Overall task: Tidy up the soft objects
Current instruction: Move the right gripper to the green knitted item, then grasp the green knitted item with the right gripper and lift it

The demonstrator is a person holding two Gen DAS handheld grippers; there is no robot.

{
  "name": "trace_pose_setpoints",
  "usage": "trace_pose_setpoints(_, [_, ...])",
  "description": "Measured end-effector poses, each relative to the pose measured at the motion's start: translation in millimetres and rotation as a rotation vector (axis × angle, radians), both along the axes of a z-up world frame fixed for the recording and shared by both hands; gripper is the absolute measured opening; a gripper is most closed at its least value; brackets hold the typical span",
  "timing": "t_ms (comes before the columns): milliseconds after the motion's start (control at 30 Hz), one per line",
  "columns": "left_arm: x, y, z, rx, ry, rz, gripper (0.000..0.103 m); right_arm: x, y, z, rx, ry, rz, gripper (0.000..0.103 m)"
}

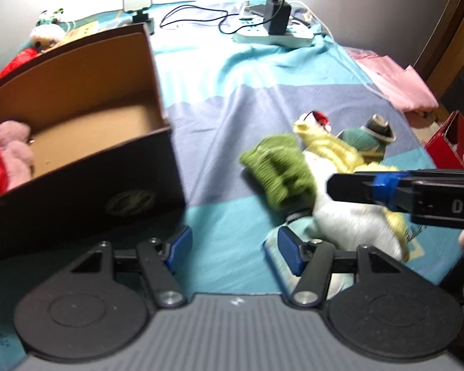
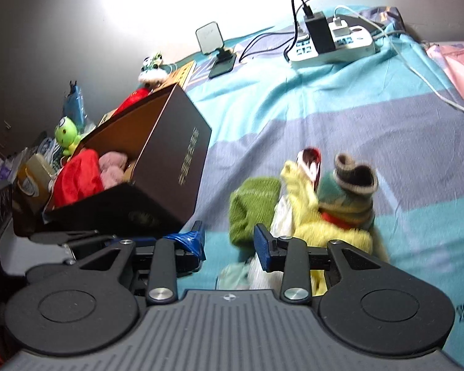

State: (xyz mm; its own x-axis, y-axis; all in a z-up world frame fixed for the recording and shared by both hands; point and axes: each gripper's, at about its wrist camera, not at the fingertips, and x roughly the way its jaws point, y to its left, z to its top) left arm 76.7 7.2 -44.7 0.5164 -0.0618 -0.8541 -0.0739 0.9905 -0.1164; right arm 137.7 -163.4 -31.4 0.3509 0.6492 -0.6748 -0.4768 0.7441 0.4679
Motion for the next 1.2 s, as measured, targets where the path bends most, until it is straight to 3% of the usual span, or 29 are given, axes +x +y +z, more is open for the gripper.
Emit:
trace_pose_setpoints(433, [43.3,-19.1,-32.1,-0.009,-0.034,-0.035,0.061,50.0,45.7,-37.0,-0.167,-0.039,0.082,0.017])
trace_pose_setpoints(500, [47.9,-19.2,-35.6,-0.023,-0.031,-0.038,0.045,55.2,52.4,-45.7,-0.213,-0.012,0.087,0.017])
trace_pose_setpoints(533, [49.7,-19.6,-37.3,-0.033,-0.025,-0.049,0.036,57.1,53.2,-48.4,-0.21,-0.005,0.093,0.017])
trace_pose_setpoints(600, [52.5,-21.2,-42.0,-0.041,-0.01,-0.056,0.031,58.3,51.4,-47.8,-0.194,-0.002,0.108,0.015])
trace_pose_setpoints(667, [52.8,-21.3,-45.5,-0.052,-0.01,-0.063,0.019,58.5,46.9,-47.6,-0.182,0.002,0.115,0.01])
trace_pose_setpoints(767, [51.5,-21.6,-41.8,-0.072,-0.034,-0.07,0.013,56.0,37.7,-43.5,-0.143,0.017,0.107,0.002])
trace_pose_setpoints(1033, [29.9,-21.8,-12.5,-0.087,-0.13,-0.15,0.01,41.1,15.1,-21.1,-0.005,0.081,0.049,0.0])
trace_pose_setpoints(1200, [9.6,-18.8,16.6,-0.08,-0.203,-0.224,0.01,22.8,7.9,7.6,0.072,0.059,0.01,0.0])
